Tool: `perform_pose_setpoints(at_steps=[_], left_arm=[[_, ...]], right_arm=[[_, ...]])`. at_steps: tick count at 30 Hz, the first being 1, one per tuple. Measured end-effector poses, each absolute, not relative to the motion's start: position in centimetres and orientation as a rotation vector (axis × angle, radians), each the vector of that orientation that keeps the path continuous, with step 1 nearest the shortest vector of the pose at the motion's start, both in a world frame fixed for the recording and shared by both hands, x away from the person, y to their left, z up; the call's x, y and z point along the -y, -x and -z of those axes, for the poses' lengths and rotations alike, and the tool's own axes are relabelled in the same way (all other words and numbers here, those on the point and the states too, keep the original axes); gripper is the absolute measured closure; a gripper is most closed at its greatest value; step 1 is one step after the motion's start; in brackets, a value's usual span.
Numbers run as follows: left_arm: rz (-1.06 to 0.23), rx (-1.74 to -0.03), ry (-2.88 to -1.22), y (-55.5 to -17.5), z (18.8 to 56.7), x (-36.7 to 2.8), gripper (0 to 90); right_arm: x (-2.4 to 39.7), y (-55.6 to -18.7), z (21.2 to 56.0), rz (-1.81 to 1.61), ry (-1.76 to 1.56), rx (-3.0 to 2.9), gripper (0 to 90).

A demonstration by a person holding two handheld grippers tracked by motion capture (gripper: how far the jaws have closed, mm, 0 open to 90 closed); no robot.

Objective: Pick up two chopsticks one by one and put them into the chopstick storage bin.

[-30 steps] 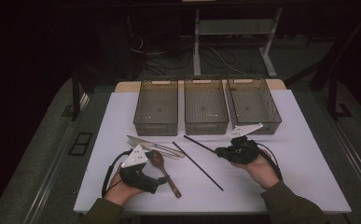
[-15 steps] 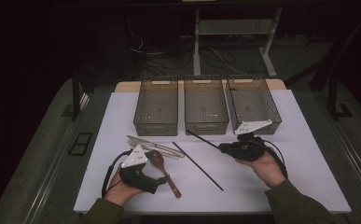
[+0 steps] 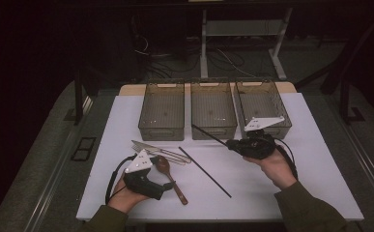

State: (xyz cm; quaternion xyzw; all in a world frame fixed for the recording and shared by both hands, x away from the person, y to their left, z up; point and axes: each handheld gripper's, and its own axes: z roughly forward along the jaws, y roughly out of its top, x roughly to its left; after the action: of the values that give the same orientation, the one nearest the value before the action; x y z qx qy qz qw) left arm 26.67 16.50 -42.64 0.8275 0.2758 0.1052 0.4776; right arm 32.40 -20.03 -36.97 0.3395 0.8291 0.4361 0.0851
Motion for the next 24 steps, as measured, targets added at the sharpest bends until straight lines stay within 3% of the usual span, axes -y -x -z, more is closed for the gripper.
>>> perform_pose_setpoints(at_steps=[24], left_arm=[[-0.264,-0.672,-2.029,-26.5,42.7,-16.5,0.0]], right_arm=[[16.2,-36.2,35.2,-1.310,-1.023,-2.435,86.4]])
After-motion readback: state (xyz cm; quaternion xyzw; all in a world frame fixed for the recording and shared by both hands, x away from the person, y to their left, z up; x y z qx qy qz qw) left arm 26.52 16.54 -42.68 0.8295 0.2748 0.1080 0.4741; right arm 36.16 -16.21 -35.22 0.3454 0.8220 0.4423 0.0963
